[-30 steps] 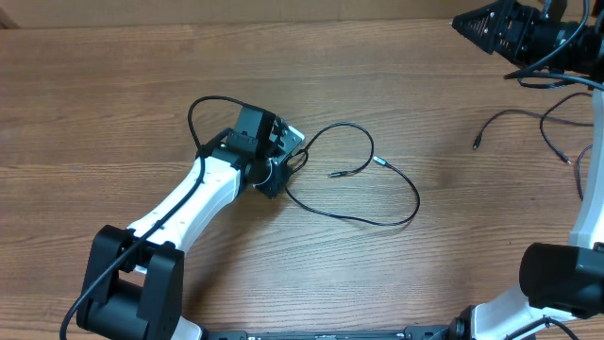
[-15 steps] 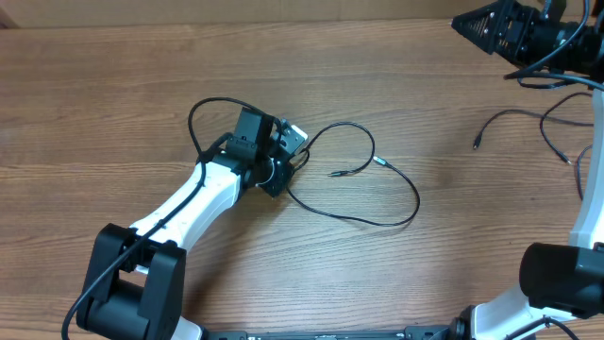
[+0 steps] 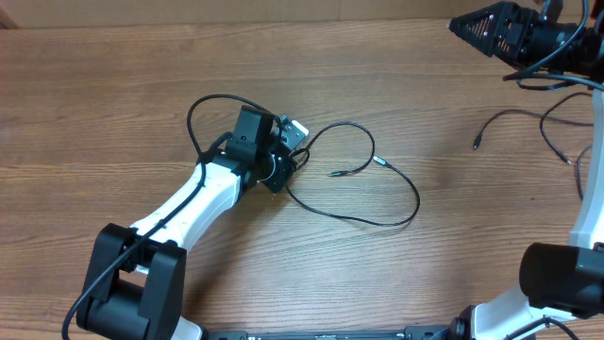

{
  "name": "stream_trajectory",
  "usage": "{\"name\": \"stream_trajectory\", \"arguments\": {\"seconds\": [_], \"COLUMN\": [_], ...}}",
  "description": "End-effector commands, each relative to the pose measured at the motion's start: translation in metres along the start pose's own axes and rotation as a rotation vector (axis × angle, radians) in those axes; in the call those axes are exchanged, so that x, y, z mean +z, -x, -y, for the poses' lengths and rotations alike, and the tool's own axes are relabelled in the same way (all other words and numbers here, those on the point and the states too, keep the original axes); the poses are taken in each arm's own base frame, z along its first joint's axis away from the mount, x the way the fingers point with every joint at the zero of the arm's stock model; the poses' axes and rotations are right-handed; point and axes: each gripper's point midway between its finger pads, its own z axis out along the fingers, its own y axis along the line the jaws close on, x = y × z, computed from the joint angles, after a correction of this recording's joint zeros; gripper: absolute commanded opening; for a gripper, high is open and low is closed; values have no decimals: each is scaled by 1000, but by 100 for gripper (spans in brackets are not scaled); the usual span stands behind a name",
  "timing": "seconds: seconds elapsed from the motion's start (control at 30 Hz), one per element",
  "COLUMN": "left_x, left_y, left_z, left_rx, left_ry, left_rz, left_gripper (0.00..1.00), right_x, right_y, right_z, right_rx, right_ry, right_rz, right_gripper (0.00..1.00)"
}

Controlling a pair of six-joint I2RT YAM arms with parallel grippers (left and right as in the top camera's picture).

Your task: Untangle cables

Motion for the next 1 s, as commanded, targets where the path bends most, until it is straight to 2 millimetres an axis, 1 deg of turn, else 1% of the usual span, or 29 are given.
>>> {"name": "stream_trajectory", "arguments": {"seconds": [0.0,0.2,0.27,0.3,0.43,0.63,0.8,0.83,0.87,0.97], "left_x": [-2,7,10,11,12,12,12,12,12,12], "left_y": [0,-8,-11,-11,-11,-11,-9,-9,-8,-7], "left_z": [-1,0,1,3,5,5,8,8,8,8], "left_rx": [9,1,-1,-2,-3,-3,-2,-1,-1,-1], "left_ry": [1,-11,-18,-27,-43,-44,-60,-60,-59,-62], "left_rz": [10,-20,-29,-29,-27,-26,-16,-16,-14,-9], "left_gripper": [34,29,18,15,20,19,15,11,5,4], "right_x": [-4,-4,-4,-4,-4,-4,-4,-4,-4,-4], "right_y": [2,1,2,2,1,1,1,1,1,1], "right_z": [-10,-10,-10,-10,-10,-10,-10,-10,-10,-10], "right_rx": [-32,-30,-30,-30,-30,-27,-27,-27,-27,-27], "right_ry": [26,26,25,25,26,26,26,26,26,26], "right_rz": [11,9,9,9,9,7,7,7,7,7], "right_gripper": [100,100,100,100,100,100,100,100,100,100]}}
